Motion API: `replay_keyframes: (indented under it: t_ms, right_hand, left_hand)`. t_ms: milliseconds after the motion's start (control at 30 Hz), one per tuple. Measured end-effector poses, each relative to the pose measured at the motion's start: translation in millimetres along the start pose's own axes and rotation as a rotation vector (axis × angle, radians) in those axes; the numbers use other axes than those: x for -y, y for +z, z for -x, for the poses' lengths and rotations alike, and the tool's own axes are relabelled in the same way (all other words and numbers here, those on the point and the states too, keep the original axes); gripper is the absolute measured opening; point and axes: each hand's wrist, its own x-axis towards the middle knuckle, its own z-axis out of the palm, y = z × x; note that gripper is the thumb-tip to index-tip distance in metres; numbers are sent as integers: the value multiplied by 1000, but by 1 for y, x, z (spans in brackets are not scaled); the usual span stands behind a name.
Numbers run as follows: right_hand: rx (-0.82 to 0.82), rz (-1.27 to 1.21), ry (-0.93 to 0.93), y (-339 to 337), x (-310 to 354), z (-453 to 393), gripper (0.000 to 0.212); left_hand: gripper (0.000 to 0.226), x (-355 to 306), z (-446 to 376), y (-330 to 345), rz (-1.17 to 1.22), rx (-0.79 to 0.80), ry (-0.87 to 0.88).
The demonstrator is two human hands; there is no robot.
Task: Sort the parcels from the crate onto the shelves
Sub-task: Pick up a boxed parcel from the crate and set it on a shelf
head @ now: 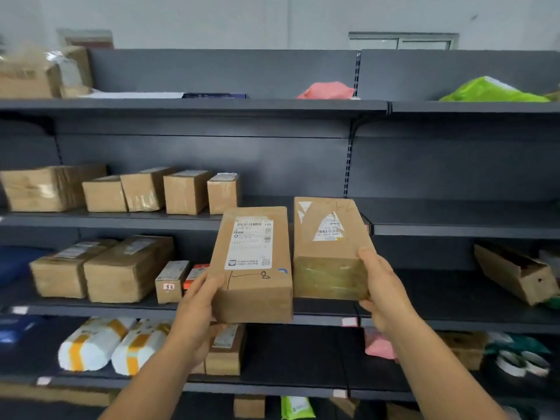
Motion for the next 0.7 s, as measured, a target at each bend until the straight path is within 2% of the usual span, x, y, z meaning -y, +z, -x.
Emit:
replay_keyframes:
  t_ms: [133,233,300,400,533,600,700]
  right_hand:
    - [65,-21,-3,33,23,-57,26]
    - [73,2,-30,56,42,-93,41]
    - [62,15,-25,71,54,-111,50]
    - [15,59,-36,91,67,-136,49]
    - [-51,156,-10,117,82,-164,58]
    - [-73,244,2,129,87,-176,64]
    - [-54,511,10,143,87,-194,71]
  left_hand:
    - [24,-14,-36,6,-27,-120,20]
    - [23,-19,-57,7,-51,-186,28]
    - [24,-20,-66,5,-50,-217,24]
    - [26,-19,-78,4,-57,-238,10]
    - [21,-16,-90,1,-59,-254,-16]
    - [18,-16,-95,-1,-59,-263,-33]
    - [13,-16,-100,-5,-50,-268,-52]
